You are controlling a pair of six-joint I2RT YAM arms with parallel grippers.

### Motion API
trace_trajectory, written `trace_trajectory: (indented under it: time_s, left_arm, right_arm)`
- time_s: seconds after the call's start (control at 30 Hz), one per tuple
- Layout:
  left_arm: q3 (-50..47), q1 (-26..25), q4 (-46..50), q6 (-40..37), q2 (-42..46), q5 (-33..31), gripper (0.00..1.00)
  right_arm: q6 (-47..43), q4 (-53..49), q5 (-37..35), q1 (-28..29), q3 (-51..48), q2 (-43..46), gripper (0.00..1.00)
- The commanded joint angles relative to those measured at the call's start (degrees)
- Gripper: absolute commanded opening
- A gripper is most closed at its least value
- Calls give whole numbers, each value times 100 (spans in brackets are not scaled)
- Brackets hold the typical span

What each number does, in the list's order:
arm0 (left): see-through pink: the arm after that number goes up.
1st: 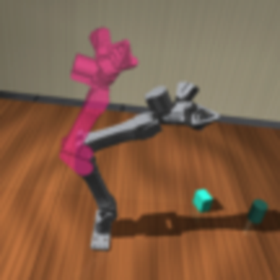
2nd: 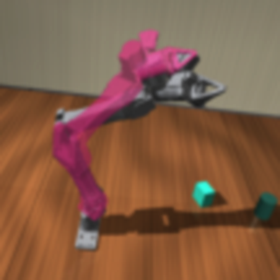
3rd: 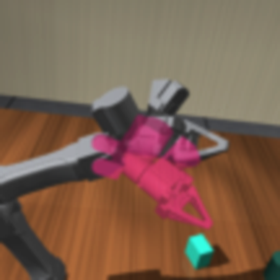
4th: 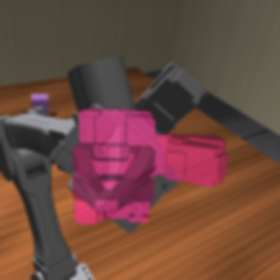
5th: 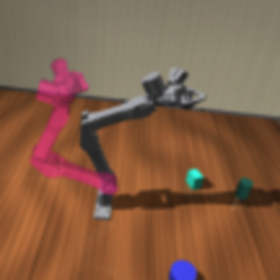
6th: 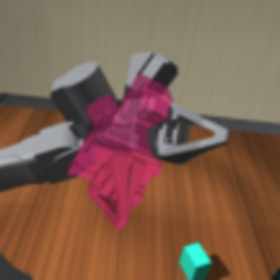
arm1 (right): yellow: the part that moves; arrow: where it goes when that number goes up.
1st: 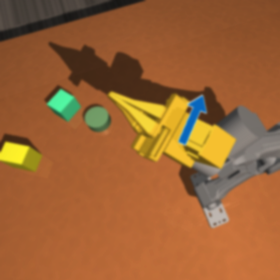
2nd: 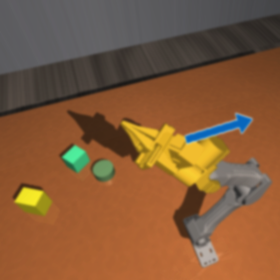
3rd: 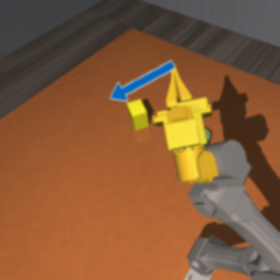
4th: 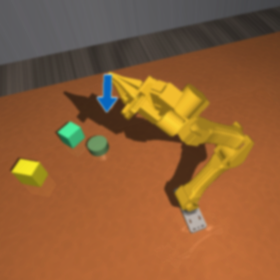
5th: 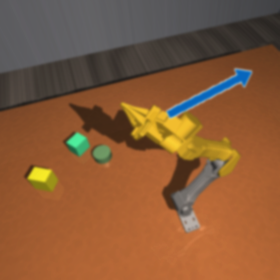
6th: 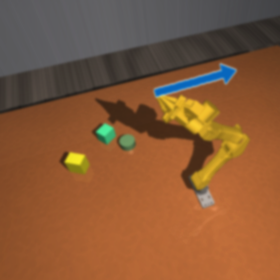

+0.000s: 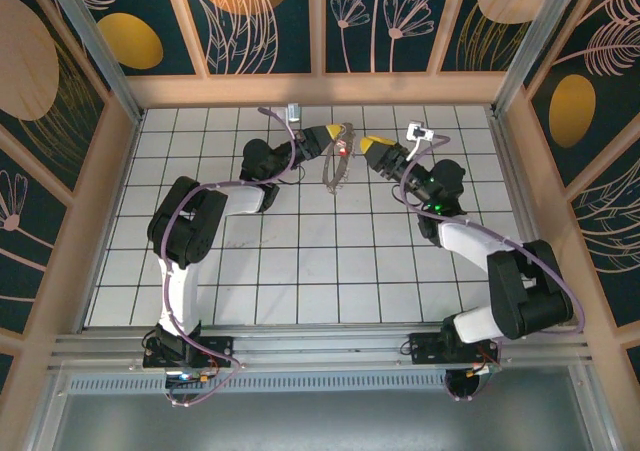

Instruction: Put the keys on the keyring

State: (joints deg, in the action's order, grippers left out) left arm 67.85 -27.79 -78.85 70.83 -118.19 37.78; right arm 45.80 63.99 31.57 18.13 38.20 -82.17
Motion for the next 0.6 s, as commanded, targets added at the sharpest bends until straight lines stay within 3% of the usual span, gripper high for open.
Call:
trace_trajectory:
  time_s: [0.0, 0.57]
  left_arm:
    - [-84, -49, -254, 105, 343, -353, 0]
    - [-185, -96, -412, 456, 298, -703, 0]
  right_arm:
    - [814, 879, -444, 64, 177, -284, 45]
    - [1485, 1671, -314, 355, 937, -1528, 39]
